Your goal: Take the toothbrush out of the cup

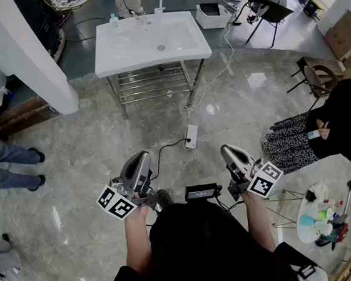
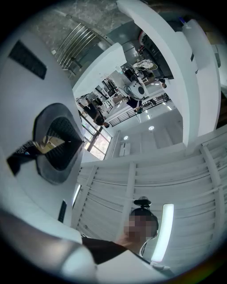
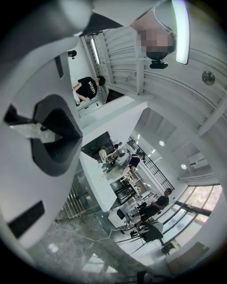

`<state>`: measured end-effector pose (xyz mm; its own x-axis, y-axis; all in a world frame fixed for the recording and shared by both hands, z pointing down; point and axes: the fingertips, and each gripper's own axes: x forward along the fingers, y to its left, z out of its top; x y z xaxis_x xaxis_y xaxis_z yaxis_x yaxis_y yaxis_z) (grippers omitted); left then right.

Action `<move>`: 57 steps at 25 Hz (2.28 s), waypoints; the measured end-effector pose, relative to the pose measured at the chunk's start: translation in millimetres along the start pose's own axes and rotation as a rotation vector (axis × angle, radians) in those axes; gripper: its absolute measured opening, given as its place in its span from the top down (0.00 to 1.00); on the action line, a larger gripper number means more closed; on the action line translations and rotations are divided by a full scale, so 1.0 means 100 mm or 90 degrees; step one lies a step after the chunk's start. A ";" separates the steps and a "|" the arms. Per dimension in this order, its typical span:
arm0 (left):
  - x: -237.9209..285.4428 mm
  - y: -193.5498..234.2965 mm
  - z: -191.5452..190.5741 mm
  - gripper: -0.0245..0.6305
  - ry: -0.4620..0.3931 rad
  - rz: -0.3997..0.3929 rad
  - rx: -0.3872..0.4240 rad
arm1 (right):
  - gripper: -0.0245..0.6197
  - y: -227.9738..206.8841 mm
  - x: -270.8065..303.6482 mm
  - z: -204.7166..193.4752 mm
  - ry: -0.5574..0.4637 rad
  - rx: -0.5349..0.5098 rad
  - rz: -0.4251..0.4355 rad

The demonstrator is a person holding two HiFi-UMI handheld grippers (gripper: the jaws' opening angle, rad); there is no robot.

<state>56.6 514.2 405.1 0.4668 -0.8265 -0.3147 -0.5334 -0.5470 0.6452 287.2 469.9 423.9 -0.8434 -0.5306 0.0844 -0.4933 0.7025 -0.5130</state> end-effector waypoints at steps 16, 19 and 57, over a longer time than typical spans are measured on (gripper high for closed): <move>-0.37 0.10 0.48 0.95 -0.027 -0.013 0.011 | 0.95 0.46 0.45 0.00 0.009 -0.034 0.013; -0.40 0.14 0.48 0.95 -0.035 -0.008 0.012 | 0.95 0.47 0.51 -0.01 0.009 -0.036 0.019; 1.53 1.38 0.76 0.95 0.045 0.098 0.063 | 0.95 -1.53 2.16 0.78 0.022 0.052 0.094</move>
<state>1.3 302.4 393.1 0.4204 -0.8921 -0.1652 -0.6681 -0.4276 0.6090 196.8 210.8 453.6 -0.9132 -0.4063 0.0313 -0.3450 0.7301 -0.5899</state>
